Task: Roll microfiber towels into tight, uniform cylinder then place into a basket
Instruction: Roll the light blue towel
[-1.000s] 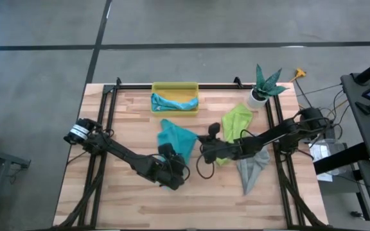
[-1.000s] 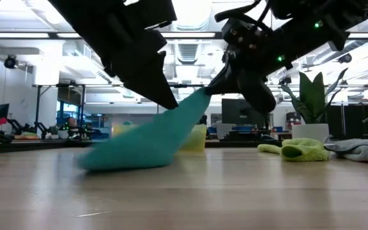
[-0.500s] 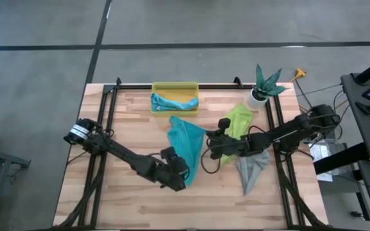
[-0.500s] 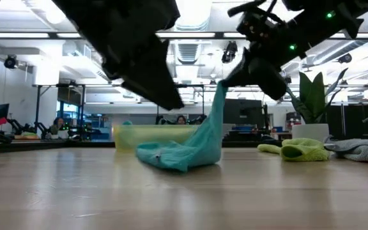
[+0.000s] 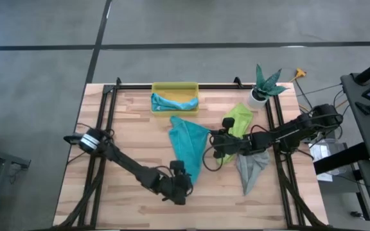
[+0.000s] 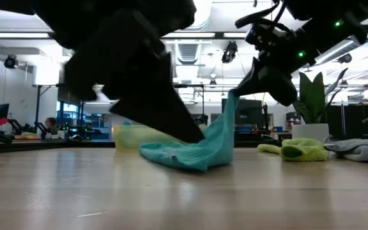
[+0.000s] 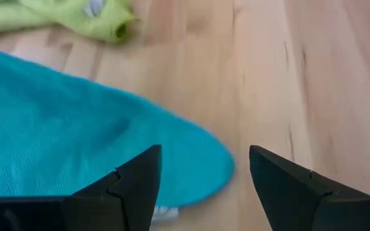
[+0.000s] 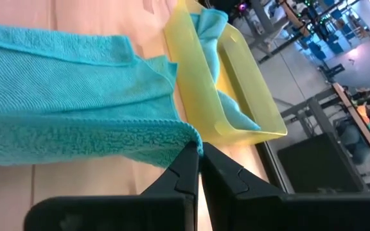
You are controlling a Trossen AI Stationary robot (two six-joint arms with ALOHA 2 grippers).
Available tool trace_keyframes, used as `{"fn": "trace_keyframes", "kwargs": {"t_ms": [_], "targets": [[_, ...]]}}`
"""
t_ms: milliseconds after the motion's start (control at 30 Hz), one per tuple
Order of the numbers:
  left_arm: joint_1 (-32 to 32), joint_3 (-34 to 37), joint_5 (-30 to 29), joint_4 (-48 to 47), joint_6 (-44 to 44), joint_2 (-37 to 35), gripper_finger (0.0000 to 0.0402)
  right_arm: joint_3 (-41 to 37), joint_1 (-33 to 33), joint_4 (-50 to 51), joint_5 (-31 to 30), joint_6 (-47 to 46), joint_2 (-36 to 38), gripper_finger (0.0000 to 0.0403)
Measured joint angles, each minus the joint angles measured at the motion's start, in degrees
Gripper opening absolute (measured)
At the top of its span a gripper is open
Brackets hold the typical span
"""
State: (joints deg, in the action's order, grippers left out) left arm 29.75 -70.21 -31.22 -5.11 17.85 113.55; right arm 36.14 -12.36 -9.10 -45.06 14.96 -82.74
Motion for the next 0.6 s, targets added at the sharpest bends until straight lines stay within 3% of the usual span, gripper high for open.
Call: {"fn": "trace_keyframes", "kwargs": {"t_ms": [400,600], "targets": [[0.7,-8.1,-3.5,0.2,2.8,7.3,0.0219,0.0,0.0,0.8,0.0,-1.1,-0.1,0.0009],[0.8,-10.3,-13.4,-3.8,2.8,10.5,0.0219,0.0,0.0,0.9,0.1,-1.1,-0.1,0.0009]]}}
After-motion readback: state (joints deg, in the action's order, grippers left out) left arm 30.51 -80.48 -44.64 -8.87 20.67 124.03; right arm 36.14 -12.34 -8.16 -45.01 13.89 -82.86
